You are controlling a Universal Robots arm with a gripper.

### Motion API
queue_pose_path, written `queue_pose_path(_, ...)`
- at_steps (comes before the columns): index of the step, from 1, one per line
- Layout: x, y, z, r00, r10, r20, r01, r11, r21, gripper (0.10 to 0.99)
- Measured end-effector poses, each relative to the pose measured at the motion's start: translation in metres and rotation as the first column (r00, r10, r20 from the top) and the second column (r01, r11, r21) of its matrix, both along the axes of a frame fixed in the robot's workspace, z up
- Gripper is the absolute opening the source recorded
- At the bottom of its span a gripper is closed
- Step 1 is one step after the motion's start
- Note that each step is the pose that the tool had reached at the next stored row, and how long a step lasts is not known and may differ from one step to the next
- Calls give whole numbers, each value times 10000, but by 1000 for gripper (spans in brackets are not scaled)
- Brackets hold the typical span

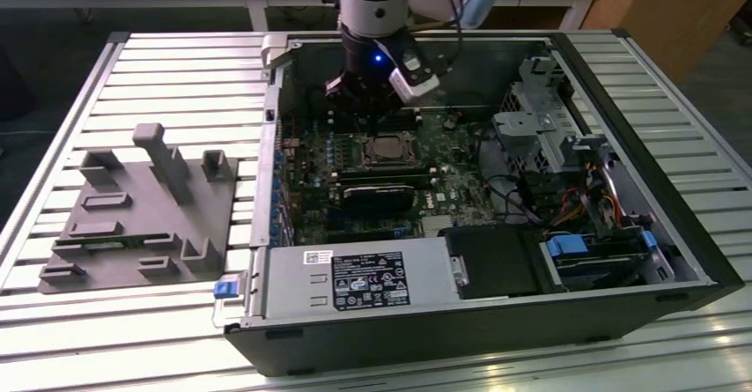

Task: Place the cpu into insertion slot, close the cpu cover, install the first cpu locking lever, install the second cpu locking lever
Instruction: 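Install the first cpu locking lever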

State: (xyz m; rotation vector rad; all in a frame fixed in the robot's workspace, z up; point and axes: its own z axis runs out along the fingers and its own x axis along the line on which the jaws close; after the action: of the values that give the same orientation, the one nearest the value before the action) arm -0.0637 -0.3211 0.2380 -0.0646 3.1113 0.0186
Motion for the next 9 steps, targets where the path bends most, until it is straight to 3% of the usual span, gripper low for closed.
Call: queue_pose_path(9, -230, 0, 0, 10000, 0, 57, 0, 10000, 0, 106)
